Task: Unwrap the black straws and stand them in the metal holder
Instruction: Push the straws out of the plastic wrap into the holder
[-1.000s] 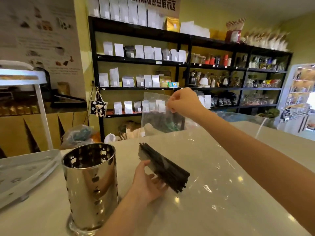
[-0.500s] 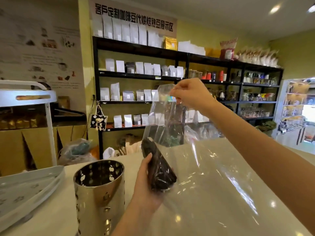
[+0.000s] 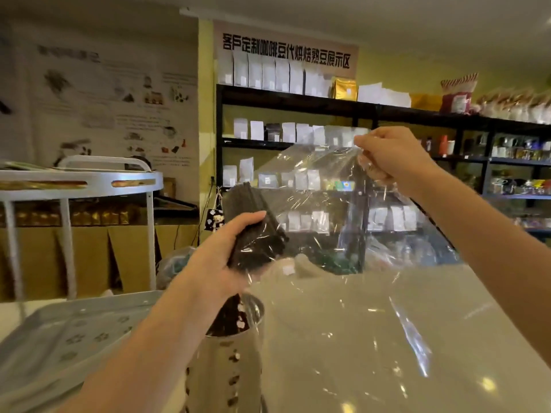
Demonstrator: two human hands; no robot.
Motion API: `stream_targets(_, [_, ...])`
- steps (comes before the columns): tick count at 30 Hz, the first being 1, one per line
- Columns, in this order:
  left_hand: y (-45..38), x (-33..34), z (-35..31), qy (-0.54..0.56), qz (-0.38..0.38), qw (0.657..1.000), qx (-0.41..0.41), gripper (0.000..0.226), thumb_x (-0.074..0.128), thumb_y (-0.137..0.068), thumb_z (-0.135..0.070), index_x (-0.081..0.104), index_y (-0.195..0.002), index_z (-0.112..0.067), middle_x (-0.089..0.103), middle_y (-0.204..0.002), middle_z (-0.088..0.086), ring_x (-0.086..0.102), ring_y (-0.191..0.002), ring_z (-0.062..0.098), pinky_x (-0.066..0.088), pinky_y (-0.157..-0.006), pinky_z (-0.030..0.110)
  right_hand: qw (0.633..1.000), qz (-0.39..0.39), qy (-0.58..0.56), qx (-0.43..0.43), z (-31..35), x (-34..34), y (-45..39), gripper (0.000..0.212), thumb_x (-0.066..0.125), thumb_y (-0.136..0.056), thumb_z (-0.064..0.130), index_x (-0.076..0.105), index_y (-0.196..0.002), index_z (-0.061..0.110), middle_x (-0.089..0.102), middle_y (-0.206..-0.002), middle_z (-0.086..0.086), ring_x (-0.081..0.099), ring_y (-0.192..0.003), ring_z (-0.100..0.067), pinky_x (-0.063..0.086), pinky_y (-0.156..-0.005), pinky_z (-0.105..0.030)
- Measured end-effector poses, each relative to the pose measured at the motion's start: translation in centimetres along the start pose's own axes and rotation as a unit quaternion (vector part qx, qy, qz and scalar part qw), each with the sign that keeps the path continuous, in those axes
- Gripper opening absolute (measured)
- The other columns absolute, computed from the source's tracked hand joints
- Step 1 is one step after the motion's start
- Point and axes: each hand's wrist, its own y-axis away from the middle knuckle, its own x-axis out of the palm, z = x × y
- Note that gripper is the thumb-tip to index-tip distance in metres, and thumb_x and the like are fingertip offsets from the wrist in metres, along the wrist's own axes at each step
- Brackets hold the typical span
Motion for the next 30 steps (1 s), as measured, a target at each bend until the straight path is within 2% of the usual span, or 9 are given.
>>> stream_targets(4, [-1.2,-1.7,-2.4,-0.081,-0.044,0.996,0.008,0.053,0.070,-0.051,-0.012,0.056,-0.102,-0.006,0.064,-0.086,0.017,0.062,-0.072,0.027,0.057,-0.051,0.033,0.996,0.030,-0.044,0.065,-1.5,2.4,-0.9,0.027,0.049,-0.091,0.017,0.048,-0.065,0.011,0.039,-0.045,-0.001,0.027,-0.026,-0.007,0.021,-0.032,-0.012])
stream_targets(6, [-1.9,-2.7,-3.2,-0.114,-0.063,0.991,0.014,0.055,0.070,-0.050,-0.012,0.056,-0.102,-0.006,0.063,-0.089,0.018,0.062,-0.075,0.028,0.056,-0.061,0.035,0.986,0.059,-0.092,0.123,-2.0,3.7,-1.2,0.016,0.052,-0.090,0.019,0.055,-0.077,0.009,0.038,-0.048,0.001,0.028,-0.027,-0.005,0.022,-0.030,-0.013])
stream_targets(8, [-2.8,-3.8,-3.7,-0.141,-0.075,0.987,0.021,0.060,0.071,-0.050,-0.011,0.054,-0.107,-0.006,0.064,-0.095,0.018,0.063,-0.080,0.029,0.056,-0.064,0.037,0.969,0.106,-0.153,0.165,-2.5,5.0,-1.6,0.021,0.060,-0.086,0.025,0.060,-0.094,0.007,0.043,-0.054,0.002,0.029,-0.032,-0.004,0.024,-0.031,-0.013])
stream_targets(12, [-4.3,-4.9,-4.8,-0.193,-0.115,0.974,0.031,0.030,0.067,-0.070,-0.008,0.055,-0.098,-0.005,0.063,-0.083,0.016,0.062,-0.072,0.026,0.054,-0.040,0.027,0.944,0.174,-0.189,0.205,-3.4,7.2,-2.4,0.022,0.072,-0.074,0.027,0.065,-0.088,0.012,0.056,-0.058,0.004,0.028,-0.029,-0.002,0.028,-0.032,-0.012])
stream_targets(15, [-5.5,-4.9,-5.9,-0.226,-0.131,0.964,0.048,0.022,0.065,-0.074,-0.007,0.054,-0.093,-0.006,0.062,-0.081,0.015,0.061,-0.073,0.025,0.056,-0.043,0.029,0.941,0.159,-0.215,0.206,-3.8,8.5,-3.3,0.010,0.071,-0.076,0.016,0.062,-0.076,0.011,0.043,-0.046,0.005,0.029,-0.036,-0.005,0.030,-0.041,-0.015])
stream_targets(17, [-6.4,-4.8,-6.7,-0.246,-0.134,0.958,0.065,0.019,0.065,-0.074,-0.007,0.054,-0.090,-0.005,0.062,-0.084,0.015,0.062,-0.077,0.026,0.057,-0.057,0.033,0.930,0.166,-0.261,0.201,-3.8,9.0,-4.0,0.011,0.067,-0.078,0.013,0.063,-0.086,0.007,0.038,-0.040,0.007,0.027,-0.032,-0.004,0.028,-0.030,-0.013])
stream_targets(20, [-7.8,-4.4,-8.0,-0.282,-0.140,0.944,0.092,0.044,0.071,-0.067,-0.008,0.054,-0.107,0.000,0.066,-0.100,0.018,0.065,-0.088,0.030,0.054,-0.078,0.042,0.921,0.173,-0.302,0.177,-3.6,9.5,-4.9,0.011,0.062,-0.082,0.012,0.062,-0.090,0.004,0.035,-0.033,0.008,0.024,-0.025,-0.004,0.024,-0.024,-0.014])
stream_targets(23, [-9.0,-4.2,-8.7,-0.297,-0.144,0.935,0.127,0.077,0.080,-0.051,-0.009,0.047,-0.119,-0.003,0.064,-0.111,0.021,0.066,-0.092,0.033,0.056,-0.074,0.044,0.916,0.166,-0.328,0.159,-3.3,9.8,-5.2,0.014,0.057,-0.085,0.010,0.060,-0.095,0.001,0.036,-0.035,0.007,0.024,-0.028,-0.004,0.024,-0.025,-0.014])
stream_targets(30, [-9.2,-4.1,-7.4,-0.304,-0.146,0.923,0.184,0.054,0.072,-0.067,-0.002,0.049,-0.115,-0.006,0.064,-0.104,0.017,0.066,-0.089,0.029,0.056,-0.075,0.041,0.910,0.139,-0.354,0.165,-3.4,9.9,-3.8,0.017,0.059,-0.084,0.013,0.061,-0.098,0.003,0.037,-0.035,0.009,0.027,-0.026,-0.004,0.027,-0.024,-0.014])
